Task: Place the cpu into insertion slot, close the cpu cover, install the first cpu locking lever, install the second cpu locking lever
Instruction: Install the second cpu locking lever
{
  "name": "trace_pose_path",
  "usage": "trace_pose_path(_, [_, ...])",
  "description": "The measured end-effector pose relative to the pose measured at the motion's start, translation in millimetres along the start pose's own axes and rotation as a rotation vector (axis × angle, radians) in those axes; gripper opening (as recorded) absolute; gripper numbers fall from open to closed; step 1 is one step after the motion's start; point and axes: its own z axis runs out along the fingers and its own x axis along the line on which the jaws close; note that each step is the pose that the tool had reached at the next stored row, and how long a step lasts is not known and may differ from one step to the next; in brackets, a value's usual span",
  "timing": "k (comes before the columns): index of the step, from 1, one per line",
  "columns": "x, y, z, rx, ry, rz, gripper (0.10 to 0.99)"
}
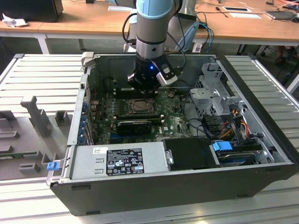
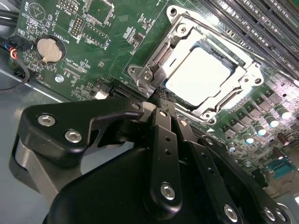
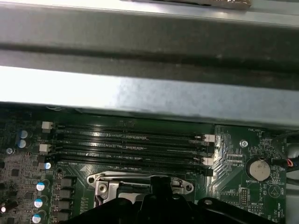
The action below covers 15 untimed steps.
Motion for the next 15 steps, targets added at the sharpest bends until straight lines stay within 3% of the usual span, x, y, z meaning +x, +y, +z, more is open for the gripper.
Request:
trace_pose_path(4, [0.1,-1.0,-1.7,0.0,0.0001,0.0,0.106])
trace_pose_path(7, [0.0,-0.6,-9.2,0.0,0.0,0.0,0.106])
trace_pose_path(9, [0.1,-2.4,-9.5,0.0,0.0001,0.0,0.106])
trace_pose_path(15, [1.2,-15.7,-10.8,0.0,0.0,0.0,0.106])
